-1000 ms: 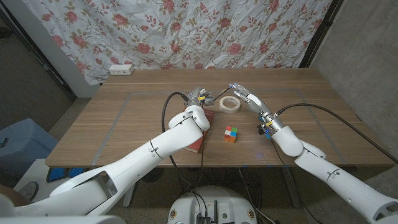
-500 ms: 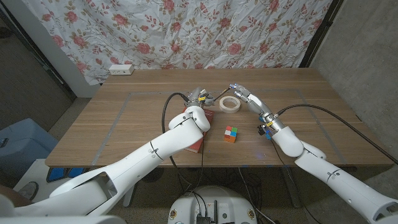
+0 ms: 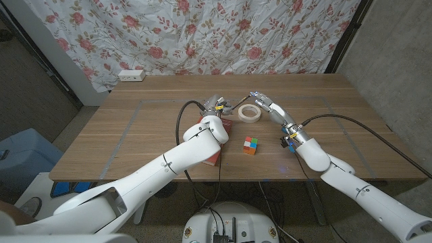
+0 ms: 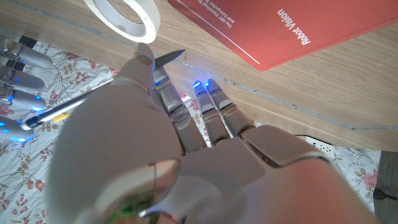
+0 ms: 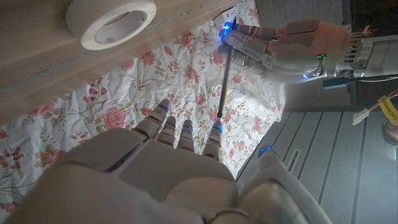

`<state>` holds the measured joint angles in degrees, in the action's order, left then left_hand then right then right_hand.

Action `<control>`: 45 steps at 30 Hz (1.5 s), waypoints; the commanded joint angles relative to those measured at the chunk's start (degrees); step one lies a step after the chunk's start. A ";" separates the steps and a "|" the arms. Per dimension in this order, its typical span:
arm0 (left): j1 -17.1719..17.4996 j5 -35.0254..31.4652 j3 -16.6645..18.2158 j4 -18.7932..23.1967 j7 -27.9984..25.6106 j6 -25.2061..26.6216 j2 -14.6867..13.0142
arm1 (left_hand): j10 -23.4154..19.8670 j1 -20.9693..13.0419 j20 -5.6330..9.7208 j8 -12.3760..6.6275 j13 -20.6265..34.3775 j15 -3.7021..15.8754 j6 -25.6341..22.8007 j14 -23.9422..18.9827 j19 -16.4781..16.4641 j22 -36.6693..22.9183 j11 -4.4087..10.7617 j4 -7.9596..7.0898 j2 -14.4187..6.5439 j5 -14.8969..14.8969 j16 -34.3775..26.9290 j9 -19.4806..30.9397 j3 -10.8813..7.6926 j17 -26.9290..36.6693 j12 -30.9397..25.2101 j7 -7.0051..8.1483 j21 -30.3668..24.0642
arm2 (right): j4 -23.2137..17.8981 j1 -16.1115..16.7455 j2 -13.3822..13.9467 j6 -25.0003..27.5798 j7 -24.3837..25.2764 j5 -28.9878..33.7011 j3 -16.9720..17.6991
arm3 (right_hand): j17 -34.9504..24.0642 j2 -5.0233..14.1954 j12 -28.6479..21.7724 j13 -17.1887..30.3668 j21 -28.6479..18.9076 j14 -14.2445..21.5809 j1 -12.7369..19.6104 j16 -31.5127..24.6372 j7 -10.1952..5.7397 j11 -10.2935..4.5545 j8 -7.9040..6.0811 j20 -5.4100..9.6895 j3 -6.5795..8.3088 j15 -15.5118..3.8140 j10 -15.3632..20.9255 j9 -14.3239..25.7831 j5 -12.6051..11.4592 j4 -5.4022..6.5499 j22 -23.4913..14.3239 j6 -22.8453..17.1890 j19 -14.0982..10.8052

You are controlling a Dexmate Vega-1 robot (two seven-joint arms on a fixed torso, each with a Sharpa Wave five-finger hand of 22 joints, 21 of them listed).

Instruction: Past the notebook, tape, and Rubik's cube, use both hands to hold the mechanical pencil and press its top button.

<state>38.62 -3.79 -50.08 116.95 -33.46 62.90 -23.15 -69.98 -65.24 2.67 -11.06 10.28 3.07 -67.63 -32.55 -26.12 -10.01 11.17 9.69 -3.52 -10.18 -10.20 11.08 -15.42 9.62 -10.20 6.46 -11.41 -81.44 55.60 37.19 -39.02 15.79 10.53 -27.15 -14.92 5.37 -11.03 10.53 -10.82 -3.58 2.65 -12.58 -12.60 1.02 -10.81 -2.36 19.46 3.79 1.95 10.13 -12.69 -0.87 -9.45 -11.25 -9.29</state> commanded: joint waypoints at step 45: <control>-0.26 -1.40 -0.56 -0.35 0.54 -1.15 -0.16 | -1.50 -0.37 2.20 -0.57 0.18 9.61 -0.33 -0.40 0.13 -0.10 1.53 -0.19 -0.61 -0.22 -0.08 0.06 0.14 0.07 -0.55 -0.22 -0.17 | 0.78 -1.04 -0.93 -1.24 -3.46 -0.52 -1.76 | -0.12 1.12 0.18 0.10 0.08 -0.84 -0.29 -0.11 -0.04 -0.28 -0.72 0.23 -0.06 0.09 -1.06 0.17 -0.12 0.40 -0.22 -3.19 0.46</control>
<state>38.60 -4.82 -50.63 116.87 -33.25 62.25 -23.31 -69.98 -65.35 2.66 -11.24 10.28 3.07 -67.63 -32.55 -26.12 -10.01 11.17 9.71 -3.40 -10.13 -10.20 11.08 -15.43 9.62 -10.43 6.46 -11.41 -81.27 55.24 36.57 -40.46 13.15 9.97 -28.34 -14.93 5.37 -11.03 10.53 -10.82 -4.00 2.65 -12.58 -12.82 0.71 -11.27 -1.94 19.22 4.21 1.21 10.00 -12.69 -0.62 -9.45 -13.54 -8.87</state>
